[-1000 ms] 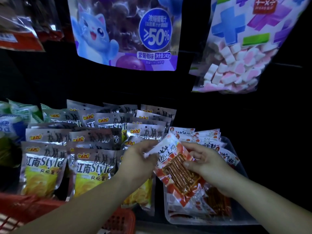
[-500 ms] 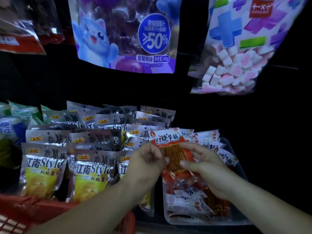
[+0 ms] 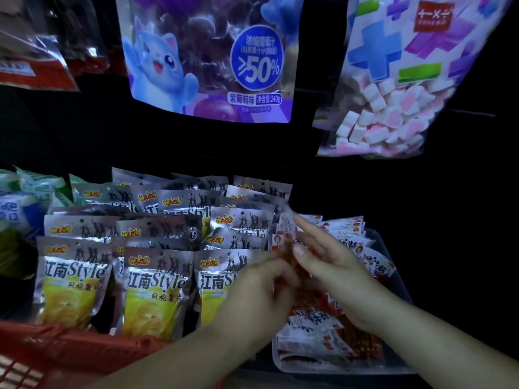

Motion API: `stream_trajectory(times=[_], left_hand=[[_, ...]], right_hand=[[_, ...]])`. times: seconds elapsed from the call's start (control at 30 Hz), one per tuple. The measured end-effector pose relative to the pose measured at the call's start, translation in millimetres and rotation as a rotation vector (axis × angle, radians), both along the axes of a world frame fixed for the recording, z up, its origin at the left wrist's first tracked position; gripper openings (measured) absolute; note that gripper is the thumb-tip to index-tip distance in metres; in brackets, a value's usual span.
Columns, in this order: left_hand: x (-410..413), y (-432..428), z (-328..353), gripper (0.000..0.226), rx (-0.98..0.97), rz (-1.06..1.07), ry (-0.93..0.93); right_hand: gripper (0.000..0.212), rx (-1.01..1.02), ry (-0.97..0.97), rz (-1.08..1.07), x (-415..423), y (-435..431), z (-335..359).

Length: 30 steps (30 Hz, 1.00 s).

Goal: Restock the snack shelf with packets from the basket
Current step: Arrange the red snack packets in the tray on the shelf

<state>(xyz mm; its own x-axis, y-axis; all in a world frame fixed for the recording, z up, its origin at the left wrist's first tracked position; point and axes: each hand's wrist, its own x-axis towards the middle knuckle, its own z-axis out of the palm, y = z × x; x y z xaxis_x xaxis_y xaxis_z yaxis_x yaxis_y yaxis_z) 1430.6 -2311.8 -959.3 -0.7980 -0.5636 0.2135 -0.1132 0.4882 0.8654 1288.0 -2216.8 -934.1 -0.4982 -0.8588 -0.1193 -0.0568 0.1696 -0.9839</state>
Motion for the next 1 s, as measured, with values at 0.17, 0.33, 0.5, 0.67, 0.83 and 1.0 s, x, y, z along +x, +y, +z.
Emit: stream_trajectory(times=[0.17, 0.33, 0.5, 0.67, 0.83, 1.0], left_hand=[[2, 14, 7, 0.023, 0.025, -0.245, -0.019], [0, -10, -1, 0.028, 0.138, 0.207, 0.013], [-4, -18, 6, 0.032, 0.615, 0.174, 0.055], [-3, -19, 0, 0.042, 0.616, 0.2, 0.012], [-3, -25, -3, 0.058, 0.384, 0.29, -0.068], [-15, 0, 14, 0.038, 0.454, 0.091, -0.066]], right_hand=[[0.051, -0.031, -0.091, -0.159, -1, -6, -5], [0.064, 0.044, -0.057, -0.101, -11, 6, -3], [0.074, 0.08, 0.113, -0.024, -12, 8, -4], [0.059, 0.077, 0.318, -0.069, -12, 2, -10], [0.046, 0.101, 0.292, -0.202, -9, -1, -10], [0.036, 0.03, 0.193, -0.165, -1, -1, 0]])
